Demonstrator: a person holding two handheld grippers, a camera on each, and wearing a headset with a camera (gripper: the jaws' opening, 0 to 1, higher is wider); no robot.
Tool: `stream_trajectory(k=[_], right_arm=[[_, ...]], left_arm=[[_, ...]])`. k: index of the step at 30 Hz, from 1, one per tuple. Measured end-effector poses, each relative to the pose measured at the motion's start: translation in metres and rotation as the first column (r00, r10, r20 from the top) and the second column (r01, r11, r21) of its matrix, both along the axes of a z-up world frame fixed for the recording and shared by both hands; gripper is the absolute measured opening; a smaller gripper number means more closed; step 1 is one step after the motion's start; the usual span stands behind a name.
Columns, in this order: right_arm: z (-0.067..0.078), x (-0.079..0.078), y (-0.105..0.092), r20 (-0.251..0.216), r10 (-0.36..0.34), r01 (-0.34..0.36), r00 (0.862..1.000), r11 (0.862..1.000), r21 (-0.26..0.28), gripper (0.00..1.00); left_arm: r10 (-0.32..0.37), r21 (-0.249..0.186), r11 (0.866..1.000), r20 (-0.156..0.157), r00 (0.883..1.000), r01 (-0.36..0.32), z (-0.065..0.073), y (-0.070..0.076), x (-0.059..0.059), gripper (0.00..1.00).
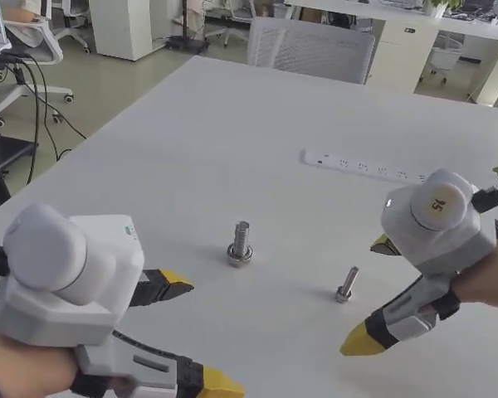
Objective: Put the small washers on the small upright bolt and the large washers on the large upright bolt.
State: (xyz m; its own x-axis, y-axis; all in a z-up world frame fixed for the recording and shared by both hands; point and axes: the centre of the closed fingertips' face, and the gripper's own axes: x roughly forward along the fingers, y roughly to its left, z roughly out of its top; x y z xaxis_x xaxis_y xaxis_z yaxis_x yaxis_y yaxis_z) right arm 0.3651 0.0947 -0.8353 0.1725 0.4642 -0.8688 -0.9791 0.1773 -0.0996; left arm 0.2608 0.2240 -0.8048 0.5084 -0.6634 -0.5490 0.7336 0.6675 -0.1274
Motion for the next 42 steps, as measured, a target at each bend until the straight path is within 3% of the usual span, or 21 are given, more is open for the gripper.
stream_trajectory(k=[9, 11, 18, 30, 35, 40, 42], right_arm=[[0.012, -0.01, -0.004, 0.028, -0.056, 0.054, 0.998, 0.996, 0.067, 1.0], [0.017, -0.014, -0.002, 0.036, -0.082, 0.077, 0.996, 0.991, 0.11, 1.0], [0.025, -0.033, -0.006, 0.046, -0.124, 0.114, 0.991, 0.98, 0.165, 1.0], [0.036, -0.061, -0.007, 0.036, -0.225, 0.205, 0.974, 0.934, 0.292, 1.0], [0.038, -0.071, -0.007, 0.013, -0.28, 0.257, 0.96, 0.899, 0.353, 1.0], [0.037, -0.077, -0.005, 0.01, -0.317, 0.29, 0.948, 0.877, 0.383, 1.0], [0.037, -0.078, -0.005, 0.011, -0.341, 0.308, 0.94, 0.862, 0.402, 1.0]], left_arm=[[0.0, -0.002, 1.0, 0.008, 1.0, 0.0, 0.001, 0.0, -0.002, 0.78], [0.002, -0.002, 1.0, 0.011, 1.0, -0.002, 0.001, 0.0, -0.002, 0.78], [0.005, -0.01, 1.0, 0.016, 1.0, -0.004, 0.003, 0.0, -0.002, 0.79], [0.016, -0.027, 1.0, 0.028, 0.999, -0.015, 0.01, 0.002, -0.002, 0.79], [0.015, -0.031, 0.999, 0.033, 0.999, -0.014, 0.013, 0.003, -0.003, 0.8], [0.018, -0.036, 0.999, 0.037, 0.999, -0.016, 0.015, 0.005, -0.005, 0.81], [0.018, -0.036, 0.999, 0.039, 0.999, -0.017, 0.016, 0.006, -0.006, 0.81]])
